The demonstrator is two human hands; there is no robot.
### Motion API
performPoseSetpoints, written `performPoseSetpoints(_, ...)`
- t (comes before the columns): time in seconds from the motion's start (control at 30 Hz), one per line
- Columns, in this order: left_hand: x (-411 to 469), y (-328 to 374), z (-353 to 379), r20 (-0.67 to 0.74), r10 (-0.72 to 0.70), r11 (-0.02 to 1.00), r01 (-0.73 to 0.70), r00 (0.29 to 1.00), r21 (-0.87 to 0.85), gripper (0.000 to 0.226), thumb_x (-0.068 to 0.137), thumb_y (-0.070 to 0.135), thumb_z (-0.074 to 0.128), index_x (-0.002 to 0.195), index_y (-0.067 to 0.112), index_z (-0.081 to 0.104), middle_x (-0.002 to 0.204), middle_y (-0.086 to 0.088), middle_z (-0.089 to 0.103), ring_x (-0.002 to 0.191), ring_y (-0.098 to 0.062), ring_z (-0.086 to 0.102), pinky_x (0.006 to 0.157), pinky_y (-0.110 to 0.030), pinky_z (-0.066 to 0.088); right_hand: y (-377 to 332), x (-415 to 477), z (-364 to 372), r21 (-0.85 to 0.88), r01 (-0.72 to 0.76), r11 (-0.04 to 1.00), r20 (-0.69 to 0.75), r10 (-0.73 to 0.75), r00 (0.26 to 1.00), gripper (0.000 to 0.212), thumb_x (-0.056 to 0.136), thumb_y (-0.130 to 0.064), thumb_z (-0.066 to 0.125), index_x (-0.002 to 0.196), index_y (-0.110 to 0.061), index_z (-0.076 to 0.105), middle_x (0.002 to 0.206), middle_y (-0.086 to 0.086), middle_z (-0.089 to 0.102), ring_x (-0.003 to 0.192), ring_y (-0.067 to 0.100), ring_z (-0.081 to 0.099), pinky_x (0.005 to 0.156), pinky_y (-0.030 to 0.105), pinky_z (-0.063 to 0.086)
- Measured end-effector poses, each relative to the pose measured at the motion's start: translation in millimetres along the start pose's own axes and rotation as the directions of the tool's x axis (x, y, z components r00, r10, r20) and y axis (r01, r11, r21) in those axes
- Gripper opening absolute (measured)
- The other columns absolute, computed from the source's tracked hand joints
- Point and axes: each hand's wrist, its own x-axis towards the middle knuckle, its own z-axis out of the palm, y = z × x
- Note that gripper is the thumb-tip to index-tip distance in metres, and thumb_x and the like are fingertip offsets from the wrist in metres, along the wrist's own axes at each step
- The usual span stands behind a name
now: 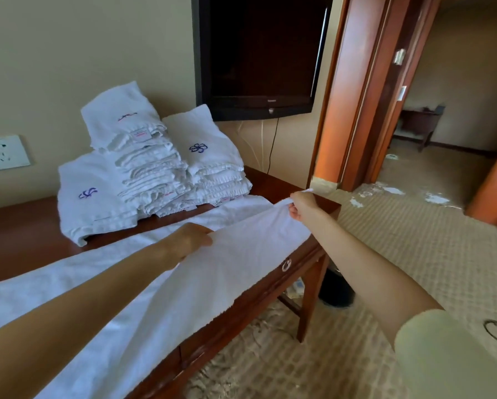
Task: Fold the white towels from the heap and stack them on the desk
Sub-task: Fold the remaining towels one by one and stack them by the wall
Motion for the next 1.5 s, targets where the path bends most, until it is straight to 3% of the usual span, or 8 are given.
performPoseSetpoints(0.2,39,-28,-3,-0.092,-0.114,0.977,0.129,0.989,0.173,0.031,0.092,0.002,0.051,0.12,0.003,0.064,0.106,-0.015,0.067,0.068,-0.018,0.056,0.054,-0.016,0.047,28,27,28,-0.269,0.076,0.96,0.066,-0.06,0.996,0.05,0.094,-0.029,0.046,0.138,-0.005,0.045,0.116,0.019,0.061,0.081,0.023,0.061,0.072,0.035,0.053)
performPoseSetpoints(0.33,47,-44,4,-0.146,-0.1,0.984,0.119,0.984,0.132,0.031,0.093,0.012,0.058,0.123,0.006,0.063,0.098,-0.003,0.06,0.068,-0.007,0.053,0.052,-0.01,0.042,55,23,43,-0.815,0.178,0.551,-0.002,-0.31,0.951,0.045,0.097,-0.032,0.033,0.136,-0.013,0.046,0.133,0.012,0.047,0.117,0.031,0.051,0.084,0.035,0.044)
performPoseSetpoints(0.53,14,-63,-26,0.136,-0.128,0.989,0.116,0.982,0.096,0.062,0.074,0.047,0.073,0.125,0.016,0.06,0.124,-0.005,0.062,0.097,-0.021,0.054,0.082,-0.028,0.039,81,25,55,-0.952,0.202,0.228,0.083,-0.442,0.893,0.045,0.099,-0.032,0.026,0.132,-0.009,0.046,0.135,0.007,0.035,0.127,0.025,0.033,0.107,0.04,0.025)
performPoseSetpoints(0.83,-76,-100,-69,0.057,-0.093,0.995,0.095,0.994,-0.033,0.026,0.091,0.008,0.063,0.116,0.015,0.063,0.077,-0.001,0.06,0.049,-0.006,0.045,0.048,-0.015,0.039,91,-45,86,-0.897,0.395,0.199,0.314,-0.341,0.886,0.05,0.1,-0.039,0.027,0.136,-0.009,0.044,0.146,0.01,0.038,0.136,0.027,0.033,0.11,0.045,0.027)
performPoseSetpoints(0.93,-101,-114,-79,-0.045,-0.01,1.0,0.008,0.999,-0.026,0.028,0.089,0.002,0.063,0.116,0.011,0.063,0.093,-0.003,0.071,0.076,-0.01,0.068,0.071,-0.017,0.054,105,-101,110,-0.774,0.605,0.188,0.526,-0.342,0.779,0.036,0.1,-0.039,0.032,0.114,-0.015,0.055,0.136,0.005,0.048,0.133,0.023,0.037,0.108,0.046,0.028)
performPoseSetpoints(1.1,-151,-135,-94,-0.216,0.122,0.982,-0.087,0.969,0.166,0.023,0.092,0.004,0.06,0.111,0.018,0.065,0.104,0.001,0.069,0.094,-0.011,0.065,0.082,-0.019,0.053,121,-196,155,-0.588,0.788,0.184,0.743,-0.264,0.616,0.055,0.103,-0.047,0.03,0.15,-0.02,0.03,0.161,-0.001,0.018,0.148,0.013,0.012,0.12,0.043,0.008)
performPoseSetpoints(1.23,-210,-173,-103,-0.316,0.255,0.876,-0.079,0.914,0.476,0.031,0.094,0.005,0.055,0.12,0.019,0.062,0.117,0.005,0.064,0.107,-0.01,0.061,0.098,-0.027,0.047,140,-248,179,-0.446,0.883,0.145,0.817,-0.337,0.468,0.051,0.103,-0.044,0.033,0.145,-0.017,0.041,0.156,0.001,0.031,0.145,0.016,0.025,0.117,0.038,0.022)
performPoseSetpoints(1.5,-316,-243,-103,-0.22,0.407,0.509,-0.021,0.886,0.86,0.063,0.096,0.06,0.028,0.153,0.034,0.015,0.159,0.016,0.013,0.146,0.0,0.008,0.118,-0.021,0.011,174,-311,208,-0.19,0.967,0.172,0.731,-0.633,0.256,0.027,0.1,-0.03,0.047,0.117,-0.021,0.065,0.117,-0.006,0.065,0.105,0.017,0.06,0.081,0.028,0.046)
